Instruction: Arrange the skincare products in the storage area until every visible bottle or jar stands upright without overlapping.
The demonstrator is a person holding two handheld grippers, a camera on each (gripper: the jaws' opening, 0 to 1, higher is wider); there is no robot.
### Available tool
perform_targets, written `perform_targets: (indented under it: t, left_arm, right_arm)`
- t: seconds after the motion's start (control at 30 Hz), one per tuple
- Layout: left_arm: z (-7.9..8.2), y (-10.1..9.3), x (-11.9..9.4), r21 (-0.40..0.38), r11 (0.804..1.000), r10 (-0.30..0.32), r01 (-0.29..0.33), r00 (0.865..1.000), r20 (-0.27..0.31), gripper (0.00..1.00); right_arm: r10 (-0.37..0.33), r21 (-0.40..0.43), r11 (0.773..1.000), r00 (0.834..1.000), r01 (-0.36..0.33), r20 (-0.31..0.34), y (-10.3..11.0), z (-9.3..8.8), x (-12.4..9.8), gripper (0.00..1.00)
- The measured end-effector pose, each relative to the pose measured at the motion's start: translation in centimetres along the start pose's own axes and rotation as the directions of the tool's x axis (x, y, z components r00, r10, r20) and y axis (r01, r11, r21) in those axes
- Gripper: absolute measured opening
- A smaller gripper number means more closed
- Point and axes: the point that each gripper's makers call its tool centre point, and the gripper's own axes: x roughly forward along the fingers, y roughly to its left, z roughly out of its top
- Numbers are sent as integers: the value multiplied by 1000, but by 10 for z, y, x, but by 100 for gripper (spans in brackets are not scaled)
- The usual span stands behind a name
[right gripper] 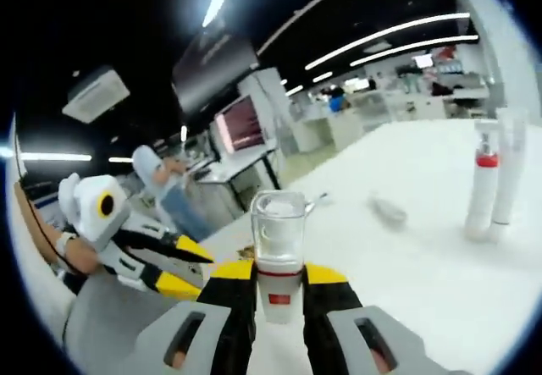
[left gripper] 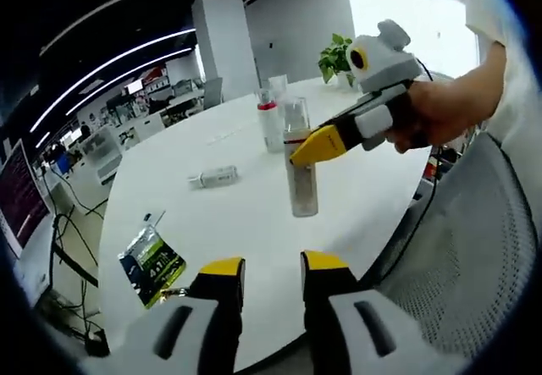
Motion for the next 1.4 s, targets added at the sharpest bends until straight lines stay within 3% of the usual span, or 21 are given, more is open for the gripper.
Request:
perform_targets:
  t: [0.13, 0.2, 0.3, 0.4, 0.53, 0.73, 0.97, 1.23, 1.4]
  left_arm:
    - [-3, -3, 2, -2, 1000, -15, 15, 1000, -18, 23]
    - [-3, -5, 2, -4, 1000, -24, 24, 1000, -19, 23]
    - [-5, -6, 3, -3, 1000, -30, 30, 999, -27, 22]
    - [-5, -6, 3, -2, 1000, -31, 31, 999, -33, 22]
    - [-7, -7, 4, -2, 999, -36, 36, 999, -40, 21]
    - [-8, -8, 4, 6, 999, -37, 37, 998, -48, 20]
    - [-8, -5, 4, -1, 1000, -27, 27, 998, -48, 19]
    - [-10, -5, 5, 2, 1000, -27, 27, 998, -54, 18]
    - [-11, -6, 5, 4, 1000, -29, 30, 998, -59, 18]
  right_arm:
    - [-123, -40, 992, 992, 123, -20, -44, -5, -9, 14]
    - [-208, -77, 976, 978, 205, -32, -71, -7, -14, 14]
    - [-303, -73, 951, 952, 301, -27, -107, -6, -21, 14]
    - [-401, -82, 914, 916, 398, -19, -142, -3, -28, 14]
    - [-485, -72, 872, 874, 484, -5, -176, 2, -34, 14]
    - [-534, -68, 843, 845, 534, 28, -198, 9, -34, 14]
    - [-581, -49, 812, 813, 582, 21, -216, 3, -35, 14]
    - [-602, -83, 789, 793, 608, 92, -219, 5, -39, 14]
    - [-610, -103, 780, 787, 617, 98, -229, 10, -34, 14]
